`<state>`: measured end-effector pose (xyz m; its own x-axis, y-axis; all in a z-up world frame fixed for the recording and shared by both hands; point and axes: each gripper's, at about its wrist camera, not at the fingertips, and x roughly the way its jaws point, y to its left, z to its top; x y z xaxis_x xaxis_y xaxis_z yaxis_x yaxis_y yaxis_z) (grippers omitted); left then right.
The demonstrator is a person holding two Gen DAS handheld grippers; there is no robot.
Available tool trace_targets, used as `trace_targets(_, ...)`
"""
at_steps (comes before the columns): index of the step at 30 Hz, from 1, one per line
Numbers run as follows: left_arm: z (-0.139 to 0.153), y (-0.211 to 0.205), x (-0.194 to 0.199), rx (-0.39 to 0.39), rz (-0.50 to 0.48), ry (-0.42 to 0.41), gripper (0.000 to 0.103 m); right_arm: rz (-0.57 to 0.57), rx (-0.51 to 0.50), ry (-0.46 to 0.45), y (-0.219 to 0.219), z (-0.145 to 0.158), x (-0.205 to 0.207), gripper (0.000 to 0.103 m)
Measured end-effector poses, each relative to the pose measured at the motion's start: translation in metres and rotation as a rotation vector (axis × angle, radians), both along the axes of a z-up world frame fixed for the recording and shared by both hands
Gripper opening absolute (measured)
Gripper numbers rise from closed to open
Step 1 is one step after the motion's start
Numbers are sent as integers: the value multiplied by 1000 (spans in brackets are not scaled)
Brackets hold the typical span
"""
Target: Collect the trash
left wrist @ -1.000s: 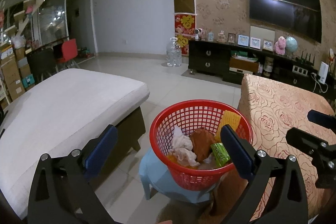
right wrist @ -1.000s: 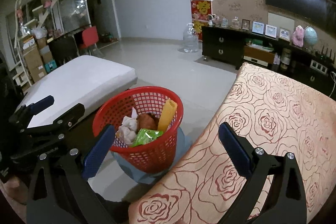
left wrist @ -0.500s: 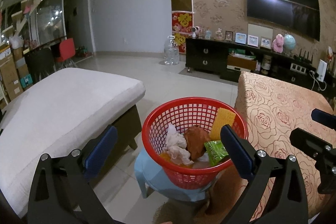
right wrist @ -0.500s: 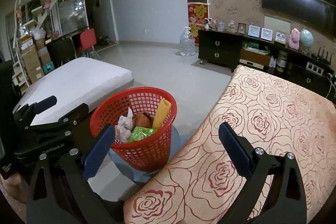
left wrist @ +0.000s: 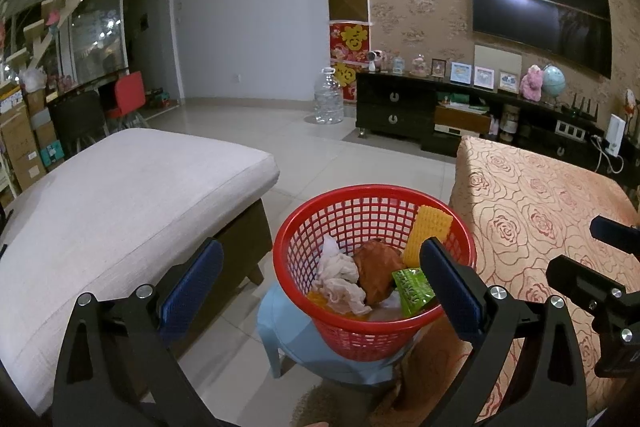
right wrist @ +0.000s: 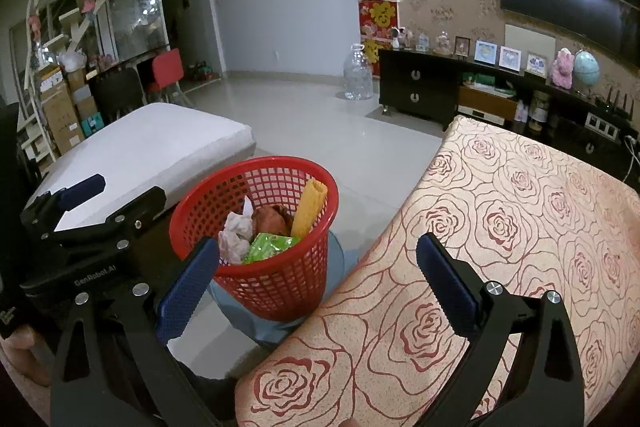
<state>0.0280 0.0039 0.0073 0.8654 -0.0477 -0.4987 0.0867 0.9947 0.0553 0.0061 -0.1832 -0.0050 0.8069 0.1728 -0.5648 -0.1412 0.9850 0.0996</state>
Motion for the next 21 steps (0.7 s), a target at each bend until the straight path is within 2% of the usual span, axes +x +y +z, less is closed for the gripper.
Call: trace_targets(21, 0, 1, 1, 0, 2, 4, 95, 14, 1, 16, -1, -7, 2, 96)
